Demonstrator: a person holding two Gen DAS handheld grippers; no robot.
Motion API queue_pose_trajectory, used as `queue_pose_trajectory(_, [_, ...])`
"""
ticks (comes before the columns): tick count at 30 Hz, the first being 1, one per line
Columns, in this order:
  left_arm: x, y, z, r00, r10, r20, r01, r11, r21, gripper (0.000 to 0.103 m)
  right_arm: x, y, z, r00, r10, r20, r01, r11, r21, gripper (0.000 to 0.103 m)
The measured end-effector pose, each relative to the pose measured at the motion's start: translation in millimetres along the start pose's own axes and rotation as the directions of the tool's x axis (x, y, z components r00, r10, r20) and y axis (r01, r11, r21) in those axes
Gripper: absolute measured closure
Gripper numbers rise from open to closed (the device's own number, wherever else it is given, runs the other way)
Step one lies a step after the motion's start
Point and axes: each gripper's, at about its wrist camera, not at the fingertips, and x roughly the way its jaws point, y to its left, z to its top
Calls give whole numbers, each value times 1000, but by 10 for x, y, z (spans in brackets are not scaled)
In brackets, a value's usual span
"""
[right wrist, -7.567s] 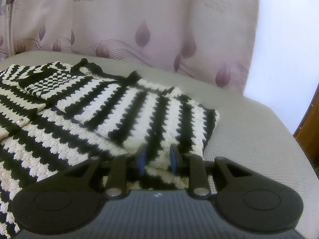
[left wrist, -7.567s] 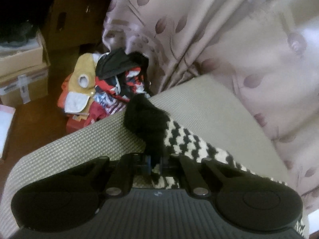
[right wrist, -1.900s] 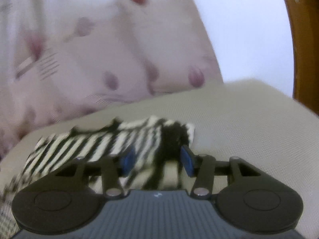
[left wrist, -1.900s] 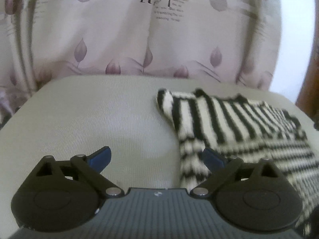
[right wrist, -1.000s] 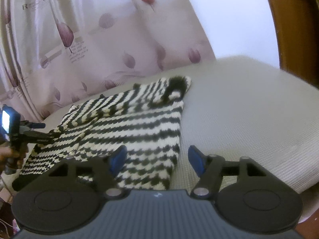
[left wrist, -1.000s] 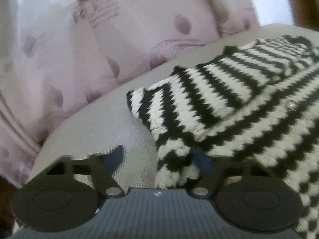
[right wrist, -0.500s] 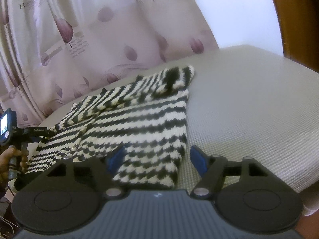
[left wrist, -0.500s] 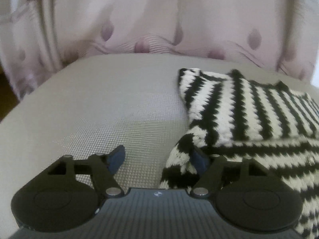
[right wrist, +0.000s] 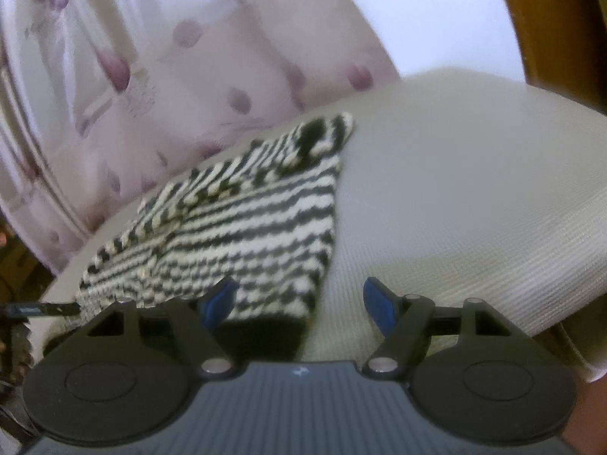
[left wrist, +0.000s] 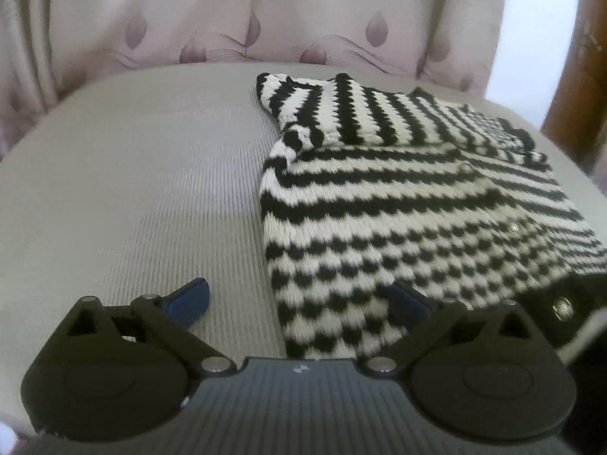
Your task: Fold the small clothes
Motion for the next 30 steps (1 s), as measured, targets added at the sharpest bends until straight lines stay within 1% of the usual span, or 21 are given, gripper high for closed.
queue_pose_trajectory(3, [-92,53,-100,999,-37,21,38,998,-41,7,37,131,-65,1000,-10,-21,8,997,-71,29])
queue_pose_trajectory(5, [-138,62,-136,999,-42,34,44,997,-62,11,60,208,-112,1000,-7,-24,4,994,-106,46])
queue_pose_trajectory(6, [-156,64,-148,998,-42,40,45,996,-72,16,77,248,-132,1000,-14,-26,11,992,-126,66])
queue_pose_trajectory(7, [-171,64,-160,998,-38,48,42,996,-82,20,93,288,-146,999,-24,-26,20,989,-146,75])
queue_pose_trajectory(8, [-200,85,-162,998,-33,53,37,995,-89,33,103,300,-149,999,-19,-26,15,989,-147,78])
queue_pose_trajectory(9, [-208,115,-139,998,-29,54,34,995,-92,57,105,286,-146,1000,-10,-26,7,991,-133,87])
queue_pose_trajectory(10, [-222,139,-126,999,-26,47,31,995,-97,69,99,261,-140,1000,-4,-26,1,993,-115,90])
queue_pose_trajectory(11, [-225,173,-114,998,-43,37,47,993,-112,84,84,223,-131,1000,8,-24,-10,996,-90,91])
queue_pose_trajectory(13, [-245,290,-118,992,-127,13,127,975,-183,85,41,132,-107,999,45,-19,-45,999,-25,92])
queue_pose_trajectory(14, [-248,325,-123,990,-141,9,140,968,-207,85,12,97,-95,998,57,-13,-57,998,3,92])
queue_pose_trajectory(16, [-259,371,-141,985,-171,4,168,961,-222,77,-24,51,-78,998,70,-7,-70,997,32,92])
queue_pose_trajectory(17, [-270,393,-153,981,-193,6,189,954,-232,66,-29,45,-77,997,71,-9,-70,997,34,92])
queue_pose_trajectory(18, [-279,409,-159,977,-214,6,209,946,-249,50,-24,46,-79,997,69,-17,-68,997,26,92])
queue_pose_trajectory(19, [-292,429,-160,967,-255,5,247,930,-271,39,-15,48,-81,997,71,-25,-70,997,24,92])
queue_pose_trajectory(20, [-302,434,-162,956,-294,3,283,916,-283,21,-7,35,-84,996,83,-33,-82,996,34,92])
queue_pose_trajectory(21, [-306,429,-167,946,-323,-1,309,906,-290,9,1,10,-82,994,100,-39,-98,994,54,90])
queue_pose_trajectory(23, [-305,387,-170,935,-353,-15,335,898,-286,0,15,-55,-82,991,124,-46,-119,988,100,90])
queue_pose_trajectory(27, [-298,320,-192,936,-353,-6,338,900,-275,4,45,-144,-104,986,156,-51,-146,976,161,89])
queue_pose_trajectory(28, [-296,311,-206,932,-364,-2,349,896,-274,5,57,-146,-114,986,159,-54,-148,975,164,89])
queue_pose_trajectory(29, [-294,301,-215,929,-370,4,357,894,-271,15,77,-146,-123,982,178,-57,-166,971,171,89])
queue_pose_trajectory(30, [-290,298,-225,928,-373,5,360,893,-269,33,97,-146,-129,978,200,-59,-186,966,180,88])
